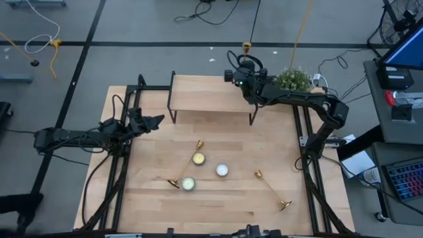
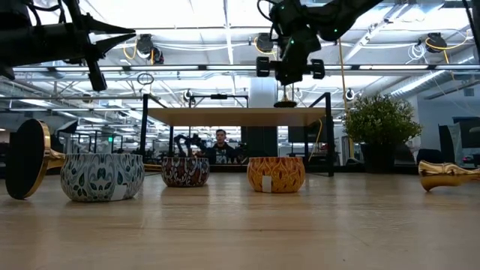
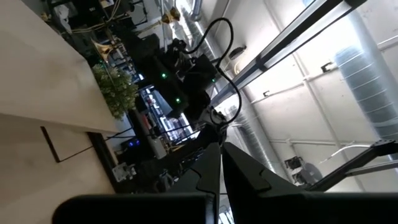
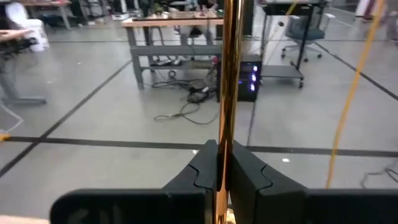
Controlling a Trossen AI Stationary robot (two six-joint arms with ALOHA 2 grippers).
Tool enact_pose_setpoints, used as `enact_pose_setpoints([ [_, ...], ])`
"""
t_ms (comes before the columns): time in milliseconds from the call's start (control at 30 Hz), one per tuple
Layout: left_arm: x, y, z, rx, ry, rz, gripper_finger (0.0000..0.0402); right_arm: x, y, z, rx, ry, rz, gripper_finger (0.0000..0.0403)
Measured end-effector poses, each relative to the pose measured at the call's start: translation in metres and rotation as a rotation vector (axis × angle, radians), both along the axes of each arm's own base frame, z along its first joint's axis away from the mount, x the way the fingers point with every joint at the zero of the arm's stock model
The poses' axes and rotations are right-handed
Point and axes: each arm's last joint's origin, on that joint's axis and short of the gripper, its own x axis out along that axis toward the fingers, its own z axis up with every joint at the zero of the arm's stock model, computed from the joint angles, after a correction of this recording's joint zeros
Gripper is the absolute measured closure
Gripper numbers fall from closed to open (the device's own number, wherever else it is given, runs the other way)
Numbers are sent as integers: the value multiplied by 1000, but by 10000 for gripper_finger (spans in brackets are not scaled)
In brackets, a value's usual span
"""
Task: Pick & Place candle stick holders
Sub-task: Put the right candle holder on the shelf
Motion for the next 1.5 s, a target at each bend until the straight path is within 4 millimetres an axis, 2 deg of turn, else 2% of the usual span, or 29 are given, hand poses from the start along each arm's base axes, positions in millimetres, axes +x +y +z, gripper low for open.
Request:
enact_pose_setpoints([
  [533, 1, -1, -2, 6, 29, -25, 380, 1, 3, 1, -7, 43, 16, 392],
  [667, 1, -1, -2, 7, 29, -27, 380, 0, 6, -7, -27, 77, 39, 392],
  [900, 1, -1, -3, 11, 31, -29, 380, -33, 15, -24, -70, 24, 164, 392],
  [1100, 2, -1, -4, 10, 49, -23, 380, -58, 23, -22, -94, 21, 131, 392],
  [1233, 2, 0, -5, 5, 61, -22, 380, -63, 24, -20, -98, 35, 123, 392],
  [1500, 2, 0, -6, 0, 62, -14, 380, -58, 24, -19, -110, -15, 207, 392],
])
